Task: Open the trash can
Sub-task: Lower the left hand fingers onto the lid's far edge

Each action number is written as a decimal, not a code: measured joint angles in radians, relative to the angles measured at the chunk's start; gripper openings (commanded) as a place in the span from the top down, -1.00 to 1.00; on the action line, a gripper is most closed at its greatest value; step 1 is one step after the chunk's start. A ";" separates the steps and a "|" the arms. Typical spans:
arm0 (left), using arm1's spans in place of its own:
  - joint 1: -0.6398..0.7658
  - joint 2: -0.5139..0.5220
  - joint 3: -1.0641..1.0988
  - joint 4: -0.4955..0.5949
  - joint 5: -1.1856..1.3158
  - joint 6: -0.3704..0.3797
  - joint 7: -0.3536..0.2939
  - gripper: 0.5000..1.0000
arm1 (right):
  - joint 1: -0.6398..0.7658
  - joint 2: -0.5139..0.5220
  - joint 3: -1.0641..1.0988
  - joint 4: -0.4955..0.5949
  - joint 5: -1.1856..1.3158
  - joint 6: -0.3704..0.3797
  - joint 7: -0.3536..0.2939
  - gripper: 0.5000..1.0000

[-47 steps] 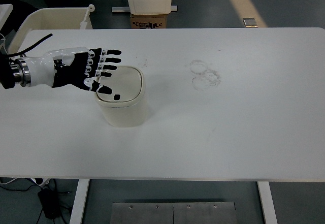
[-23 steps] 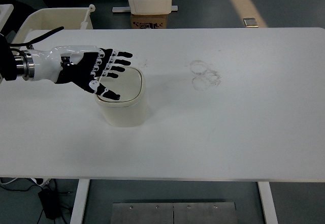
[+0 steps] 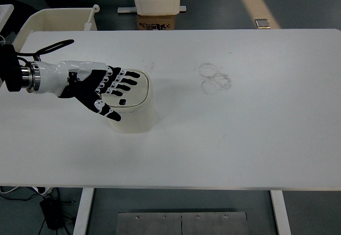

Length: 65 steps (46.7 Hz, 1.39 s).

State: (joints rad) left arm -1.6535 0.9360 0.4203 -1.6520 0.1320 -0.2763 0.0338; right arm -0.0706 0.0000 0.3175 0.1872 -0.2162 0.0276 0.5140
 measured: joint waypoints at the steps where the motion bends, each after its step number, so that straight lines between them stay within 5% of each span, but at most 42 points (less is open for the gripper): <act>1: 0.001 0.000 0.000 0.000 0.000 0.000 0.000 -1.00 | 0.000 0.000 0.000 0.000 0.000 0.000 0.000 -0.97; 65: 0.063 -0.012 0.000 0.007 0.002 0.009 -0.003 -1.00 | 0.000 0.000 0.000 0.000 0.000 0.000 0.000 -0.97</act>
State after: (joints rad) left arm -1.5907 0.9244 0.4208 -1.6447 0.1344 -0.2678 0.0311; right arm -0.0705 0.0000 0.3175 0.1872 -0.2163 0.0273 0.5139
